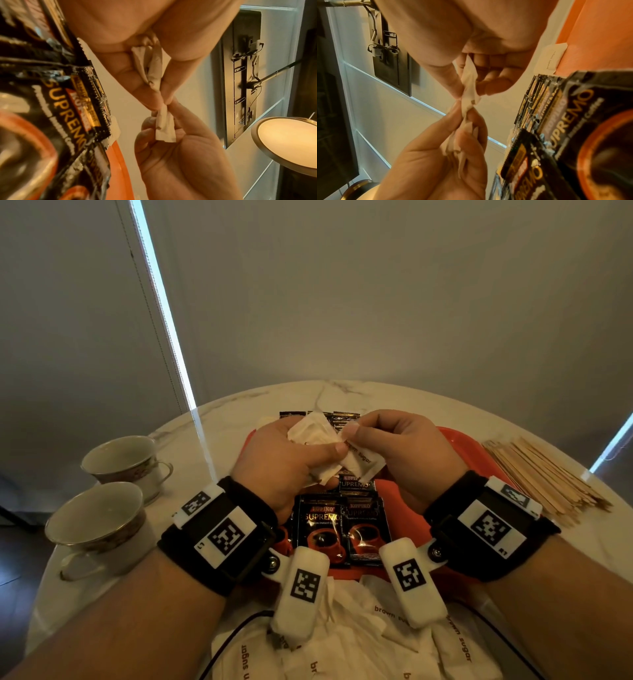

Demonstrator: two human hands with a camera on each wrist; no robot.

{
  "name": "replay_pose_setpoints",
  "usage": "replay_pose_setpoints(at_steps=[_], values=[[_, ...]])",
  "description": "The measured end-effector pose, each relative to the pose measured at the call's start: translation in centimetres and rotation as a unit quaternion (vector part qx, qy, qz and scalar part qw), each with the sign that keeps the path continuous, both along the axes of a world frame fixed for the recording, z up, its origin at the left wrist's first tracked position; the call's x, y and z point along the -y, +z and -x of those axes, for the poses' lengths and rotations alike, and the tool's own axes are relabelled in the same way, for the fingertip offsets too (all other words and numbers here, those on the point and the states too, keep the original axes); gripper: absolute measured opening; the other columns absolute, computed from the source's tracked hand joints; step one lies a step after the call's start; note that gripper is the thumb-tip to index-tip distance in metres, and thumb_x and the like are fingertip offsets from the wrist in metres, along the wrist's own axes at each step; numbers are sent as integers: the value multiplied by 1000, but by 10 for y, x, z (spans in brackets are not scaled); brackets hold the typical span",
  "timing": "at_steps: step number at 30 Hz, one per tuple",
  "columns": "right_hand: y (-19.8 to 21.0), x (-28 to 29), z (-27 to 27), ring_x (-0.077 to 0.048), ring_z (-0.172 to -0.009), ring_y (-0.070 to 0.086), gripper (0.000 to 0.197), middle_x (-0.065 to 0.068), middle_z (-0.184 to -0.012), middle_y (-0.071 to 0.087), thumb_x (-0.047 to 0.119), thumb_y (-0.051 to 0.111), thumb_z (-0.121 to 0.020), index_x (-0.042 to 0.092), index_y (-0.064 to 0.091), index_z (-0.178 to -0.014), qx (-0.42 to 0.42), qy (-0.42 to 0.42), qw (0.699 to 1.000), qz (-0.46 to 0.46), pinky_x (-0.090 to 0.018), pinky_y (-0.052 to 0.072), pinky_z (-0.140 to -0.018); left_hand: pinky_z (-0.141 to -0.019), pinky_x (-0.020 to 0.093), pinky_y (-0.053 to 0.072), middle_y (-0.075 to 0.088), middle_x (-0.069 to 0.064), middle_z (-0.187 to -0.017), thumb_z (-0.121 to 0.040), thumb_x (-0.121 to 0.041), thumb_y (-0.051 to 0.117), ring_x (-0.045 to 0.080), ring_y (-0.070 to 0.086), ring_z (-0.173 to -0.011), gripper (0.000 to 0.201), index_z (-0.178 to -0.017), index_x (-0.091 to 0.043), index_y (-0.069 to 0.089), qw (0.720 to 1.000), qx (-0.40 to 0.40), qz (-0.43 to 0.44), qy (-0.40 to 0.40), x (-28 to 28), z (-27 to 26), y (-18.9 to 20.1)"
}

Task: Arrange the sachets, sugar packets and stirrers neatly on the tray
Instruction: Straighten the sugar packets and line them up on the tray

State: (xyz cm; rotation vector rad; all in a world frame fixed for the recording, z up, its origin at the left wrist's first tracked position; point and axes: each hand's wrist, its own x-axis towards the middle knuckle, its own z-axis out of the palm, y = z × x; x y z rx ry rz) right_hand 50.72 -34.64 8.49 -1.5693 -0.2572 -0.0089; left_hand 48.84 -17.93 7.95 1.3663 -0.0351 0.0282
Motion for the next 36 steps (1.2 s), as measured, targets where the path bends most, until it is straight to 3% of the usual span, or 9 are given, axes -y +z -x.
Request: replay_pose_setpoints(at_steps=[4, 7, 11, 13, 20, 24, 29, 33, 36], values=[[-2, -2, -2, -25, -78, 71, 24, -13, -86, 75, 26, 69, -95, 3, 75, -88, -21, -21, 999, -25, -38, 54, -72, -53, 29, 59, 77, 19, -99, -78, 3, 80, 24, 77, -76, 45, -120, -1, 65, 1000, -25, 19, 3, 1, 0, 2], [-1, -2, 0, -21, -73, 71, 27, -10, -89, 77, 28, 69, -94, 1, 75, -98, -51, -4, 997, -59, -32, 56, -62, -50, 27, 58, 78, 17, -96, -80, 3, 79, 24, 76, -73, 37, -115, -3, 67, 997, -40, 59, 19, 0, 0, 3], [-1, 0, 1, -15, -64, 62, 22, -8, -83, 71, 9, 75, -87, -2, 69, -105, -67, 34, 997, -24, -25, 58, -58, -48, 25, 55, 77, 17, -100, -85, 3, 76, 22, 75, -69, 31, -114, -5, 66, 990, -54, 113, 68, -4, -3, 6], [-1, 0, 0, -15, -61, 62, 16, -9, -77, 70, 3, 74, -87, -5, 67, -99, -67, 19, 997, -29, -26, 58, -57, -48, 25, 56, 76, 18, -103, -86, 3, 76, 26, 77, -74, 32, -114, -7, 65, 986, -63, 127, 87, -5, -4, 7], [-5, -1, -8, -16, -59, 60, 9, -17, -77, 63, 7, 75, -89, 2, 68, -87, -41, -67, 993, -90, -29, 57, -59, -49, 27, 56, 75, 20, -105, -84, 7, 75, 34, 77, -82, 32, -110, -9, 66, 984, -71, 135, 90, -2, -4, 7], [-4, -2, -7, -19, -67, 62, 6, -16, -83, 65, 5, 72, -91, 2, 67, -93, -47, -52, 994, -81, -30, 59, -61, -50, 28, 57, 76, 20, -103, -85, 7, 75, 37, 77, -89, 28, -107, -8, 66, 984, -70, 140, 89, -2, -4, 7], [3, 18, -30, -14, -65, 62, 4, -8, -80, 66, 4, 70, -93, 7, 69, -94, -44, -131, 990, -31, -29, 55, -58, -51, 25, 57, 77, 11, -78, -90, 3, 72, 22, 72, -68, 24, -111, -6, 64, 984, -63, 139, 87, -4, -4, 8], [0, 44, -67, -14, -52, 55, 17, -8, -72, 61, -2, 65, -93, 13, 64, -85, -131, -205, 970, -31, -25, 49, -47, -53, 26, 58, 77, 15, -81, -93, 0, 70, 19, 73, -62, 24, -115, -5, 63, 981, -66, 151, 99, -6, -5, 9], [-11, 60, -90, -20, -60, 56, 11, -11, -72, 58, 0, 61, -94, 9, 65, -89, -194, -211, 956, 58, -34, 53, -62, -53, 26, 59, 76, 16, -82, -94, 1, 69, 19, 72, -61, 22, -114, -6, 62, 981, -70, 150, 102, -6, -5, 9]])
